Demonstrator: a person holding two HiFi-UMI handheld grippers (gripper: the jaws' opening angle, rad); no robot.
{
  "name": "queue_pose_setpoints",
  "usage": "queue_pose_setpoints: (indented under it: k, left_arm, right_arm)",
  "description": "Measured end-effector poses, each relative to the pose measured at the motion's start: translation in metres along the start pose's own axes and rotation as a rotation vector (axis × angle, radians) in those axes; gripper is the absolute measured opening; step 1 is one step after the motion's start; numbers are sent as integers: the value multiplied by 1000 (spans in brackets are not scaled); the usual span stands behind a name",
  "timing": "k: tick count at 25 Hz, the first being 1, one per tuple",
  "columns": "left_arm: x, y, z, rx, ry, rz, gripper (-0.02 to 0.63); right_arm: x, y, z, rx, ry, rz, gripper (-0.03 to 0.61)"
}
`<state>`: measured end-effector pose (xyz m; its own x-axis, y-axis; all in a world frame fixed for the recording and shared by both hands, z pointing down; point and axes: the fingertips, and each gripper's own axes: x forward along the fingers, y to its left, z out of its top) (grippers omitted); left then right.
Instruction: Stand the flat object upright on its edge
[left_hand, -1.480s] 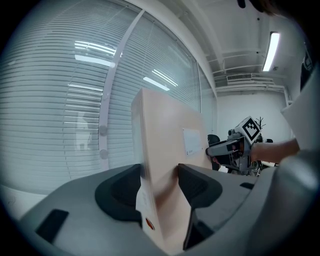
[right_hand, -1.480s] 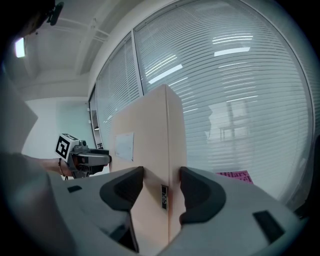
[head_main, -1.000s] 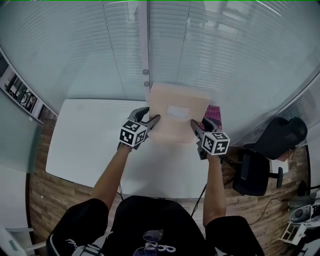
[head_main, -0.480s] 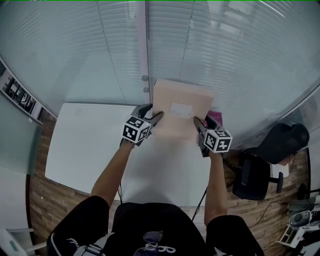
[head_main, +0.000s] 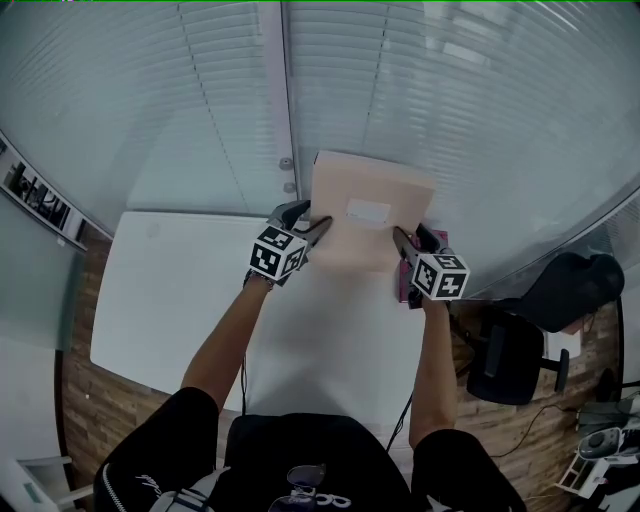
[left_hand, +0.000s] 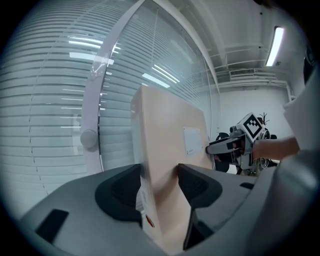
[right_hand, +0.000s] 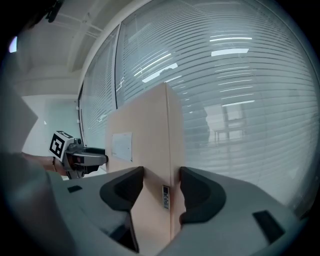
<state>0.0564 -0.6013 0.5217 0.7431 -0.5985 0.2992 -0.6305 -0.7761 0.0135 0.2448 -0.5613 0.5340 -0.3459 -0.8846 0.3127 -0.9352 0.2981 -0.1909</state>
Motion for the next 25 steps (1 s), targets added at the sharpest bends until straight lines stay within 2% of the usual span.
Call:
queue_pose_setpoints:
  k: [7,25]
  left_arm:
    - [17,14,3,-11,-5,14,253]
    - [46,29,-3,11,11,52,249]
  right_arm:
    - [19,-11,10,-14,-7,-13,247]
    - [43,-32,6,-68,9,-64,245]
